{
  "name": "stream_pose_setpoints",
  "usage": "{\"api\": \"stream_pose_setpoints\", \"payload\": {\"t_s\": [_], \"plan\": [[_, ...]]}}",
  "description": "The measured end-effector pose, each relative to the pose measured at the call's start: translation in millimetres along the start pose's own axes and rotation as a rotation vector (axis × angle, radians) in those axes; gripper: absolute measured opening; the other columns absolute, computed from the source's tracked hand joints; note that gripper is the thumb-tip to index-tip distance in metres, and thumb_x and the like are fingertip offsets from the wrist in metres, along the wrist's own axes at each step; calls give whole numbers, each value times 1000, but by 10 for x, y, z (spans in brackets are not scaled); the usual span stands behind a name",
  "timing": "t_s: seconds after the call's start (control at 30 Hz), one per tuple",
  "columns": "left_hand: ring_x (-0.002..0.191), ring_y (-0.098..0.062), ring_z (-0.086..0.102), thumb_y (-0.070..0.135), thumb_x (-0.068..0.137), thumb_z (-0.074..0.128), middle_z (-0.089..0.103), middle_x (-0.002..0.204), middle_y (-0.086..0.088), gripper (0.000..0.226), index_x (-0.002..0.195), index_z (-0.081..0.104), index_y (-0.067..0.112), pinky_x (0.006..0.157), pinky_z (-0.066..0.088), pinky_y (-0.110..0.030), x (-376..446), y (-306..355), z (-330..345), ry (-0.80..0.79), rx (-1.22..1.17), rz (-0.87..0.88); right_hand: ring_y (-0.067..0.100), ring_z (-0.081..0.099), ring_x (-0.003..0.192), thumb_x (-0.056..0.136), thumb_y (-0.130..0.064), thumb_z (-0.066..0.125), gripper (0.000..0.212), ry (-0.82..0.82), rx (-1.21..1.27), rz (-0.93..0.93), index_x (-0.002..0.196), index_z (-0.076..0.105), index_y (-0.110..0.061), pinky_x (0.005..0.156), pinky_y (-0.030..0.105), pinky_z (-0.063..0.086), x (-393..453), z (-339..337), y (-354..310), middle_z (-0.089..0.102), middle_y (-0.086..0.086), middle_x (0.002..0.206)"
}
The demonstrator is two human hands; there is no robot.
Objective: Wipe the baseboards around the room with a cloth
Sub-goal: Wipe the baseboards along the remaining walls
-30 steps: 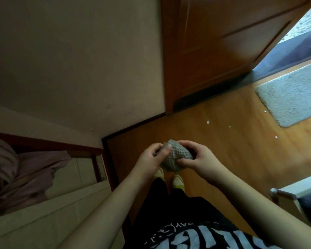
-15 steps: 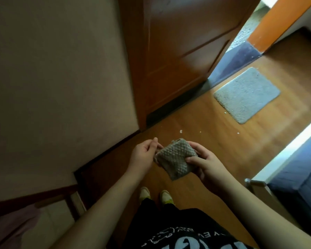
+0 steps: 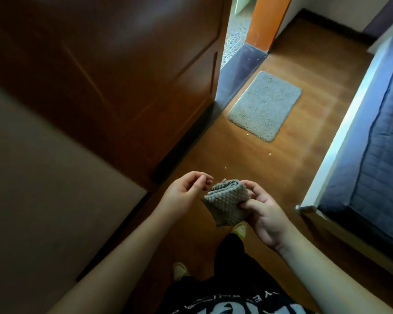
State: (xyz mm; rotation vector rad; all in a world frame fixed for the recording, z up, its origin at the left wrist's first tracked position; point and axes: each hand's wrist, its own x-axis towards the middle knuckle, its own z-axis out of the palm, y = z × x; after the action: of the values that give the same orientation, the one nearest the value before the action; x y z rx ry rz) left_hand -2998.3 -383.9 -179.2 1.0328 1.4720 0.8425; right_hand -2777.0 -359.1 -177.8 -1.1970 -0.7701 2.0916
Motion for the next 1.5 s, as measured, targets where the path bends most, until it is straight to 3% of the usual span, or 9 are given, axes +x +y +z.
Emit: {"api": "stream_pose_setpoints", "payload": {"t_s": [0.2,0.37,0.5,0.7,0.87,1.13,1.3,1.43,1.5], "plan": [[95,-2,69,34,100,54,74,100,15,19,105,73,36,79,57,-22,702,536,637,-105,100,58,18,69,87,67,-1,59,42,-14,-9,37,95,75,-28,65,30,55,215,-619,-601,72,5,96],[100,-6,68,52,97,43,75,104,9,37,106,73,33,82,51,-15,1237,851,1106,-78,-77,-18,21,67,86,81,14,50,46,24,38,19,98,74,-21,68,32,56,475,-1052,-1155,70,9,96],[110,-25,68,66,90,43,73,115,-9,57,110,76,24,88,55,-36,1674,1026,1317,-111,-384,-253,21,67,83,83,16,47,46,100,176,-47,95,74,-20,69,35,57,767,-1205,-1532,71,8,94],[99,-27,71,48,74,78,72,114,-15,61,120,64,10,76,57,-32,2536,1257,1393,-173,-497,-232,19,68,82,84,15,49,42,230,194,-150,104,67,-17,68,32,57,1469,-1348,-2100,71,4,95],[102,-33,69,27,85,74,71,116,-20,45,123,63,6,86,58,-43,3396,1546,1363,-219,-543,-227,15,70,86,87,9,57,36,334,151,-220,111,64,-17,69,28,58,2006,-1425,-2574,73,1,101],[102,-26,71,24,79,74,73,113,-13,41,116,65,9,80,59,-35,4511,2090,1568,-370,-527,-245,19,64,107,72,-19,74,45,506,44,-378,116,64,-16,91,29,51,2449,-1818,-3232,70,9,116],[95,-21,72,19,79,73,74,106,-11,34,110,66,7,74,59,-31,5075,2354,2012,-462,-515,-235,17,67,104,81,-29,73,26,638,-110,-467,106,70,-34,89,32,53,2716,-2393,-3582,72,0,110],[93,-22,71,16,76,74,73,104,-13,38,111,64,2,81,61,-35,5589,2592,2445,-426,-501,-220,5,64,108,92,-33,63,18,659,-302,-507,108,66,-40,90,21,49,2960,-2885,-3894,70,-14,113],[91,-23,71,17,73,75,72,105,-15,49,116,61,-2,82,61,-36,5815,2743,2667,-389,-498,-242,1,60,114,87,-43,65,34,598,-372,-513,120,60,-38,89,13,47,3018,-3090,-4106,64,-11,124]]}}
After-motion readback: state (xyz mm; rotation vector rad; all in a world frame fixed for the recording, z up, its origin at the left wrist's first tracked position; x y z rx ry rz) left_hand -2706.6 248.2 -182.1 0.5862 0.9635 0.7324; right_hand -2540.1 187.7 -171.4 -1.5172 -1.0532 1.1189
